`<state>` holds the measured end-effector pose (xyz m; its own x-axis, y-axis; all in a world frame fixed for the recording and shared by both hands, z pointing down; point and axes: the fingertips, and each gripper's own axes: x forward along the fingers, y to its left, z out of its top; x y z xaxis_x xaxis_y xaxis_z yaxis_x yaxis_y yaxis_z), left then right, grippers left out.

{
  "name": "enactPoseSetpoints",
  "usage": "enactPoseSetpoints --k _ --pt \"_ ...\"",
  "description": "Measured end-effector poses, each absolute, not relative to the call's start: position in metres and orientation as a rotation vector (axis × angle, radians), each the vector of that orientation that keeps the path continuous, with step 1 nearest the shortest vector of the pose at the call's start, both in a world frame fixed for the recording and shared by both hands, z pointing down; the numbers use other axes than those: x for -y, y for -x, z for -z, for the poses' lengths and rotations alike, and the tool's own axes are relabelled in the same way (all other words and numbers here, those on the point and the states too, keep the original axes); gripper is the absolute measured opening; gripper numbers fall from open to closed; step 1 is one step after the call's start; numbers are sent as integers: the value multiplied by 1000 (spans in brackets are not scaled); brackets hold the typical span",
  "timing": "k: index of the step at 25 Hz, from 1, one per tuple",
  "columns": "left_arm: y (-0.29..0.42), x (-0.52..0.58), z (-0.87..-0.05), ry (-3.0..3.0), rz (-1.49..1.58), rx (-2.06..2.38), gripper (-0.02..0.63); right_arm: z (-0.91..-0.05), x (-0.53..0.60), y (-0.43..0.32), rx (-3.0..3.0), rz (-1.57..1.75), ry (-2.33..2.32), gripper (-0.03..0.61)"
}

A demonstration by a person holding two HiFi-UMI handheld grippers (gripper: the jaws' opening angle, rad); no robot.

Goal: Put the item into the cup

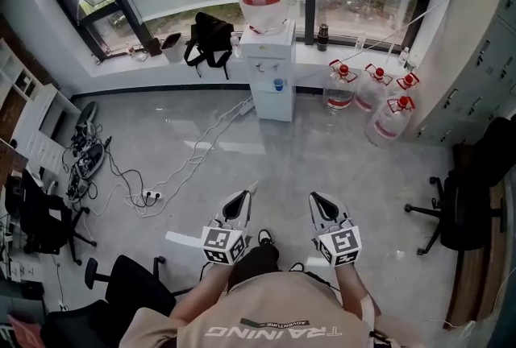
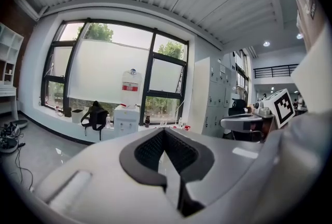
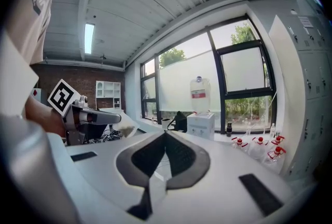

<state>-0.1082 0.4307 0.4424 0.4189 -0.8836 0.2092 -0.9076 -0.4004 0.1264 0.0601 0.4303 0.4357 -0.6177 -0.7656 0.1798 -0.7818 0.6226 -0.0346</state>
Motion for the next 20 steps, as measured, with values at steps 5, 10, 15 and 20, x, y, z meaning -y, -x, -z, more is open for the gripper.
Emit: enactPoseSetpoints --k 5,10,15,20 --pt "131 -378 -448 -2463 -136 1553 8 -430 -384 -38 2666 -127 -1311 11" --pt "154 -320 -452 -2479 -134 1495 8 -422 -333 -15 2635 -96 -1348 11" --pt "169 -272 -455 -2539 -163 1423 8 -428 -297 -2 2591 -127 -1449 11" --pt "172 -237 -460 -2539 -176 1391 8 -441 -269 -6 2546 -180 -1474 11"
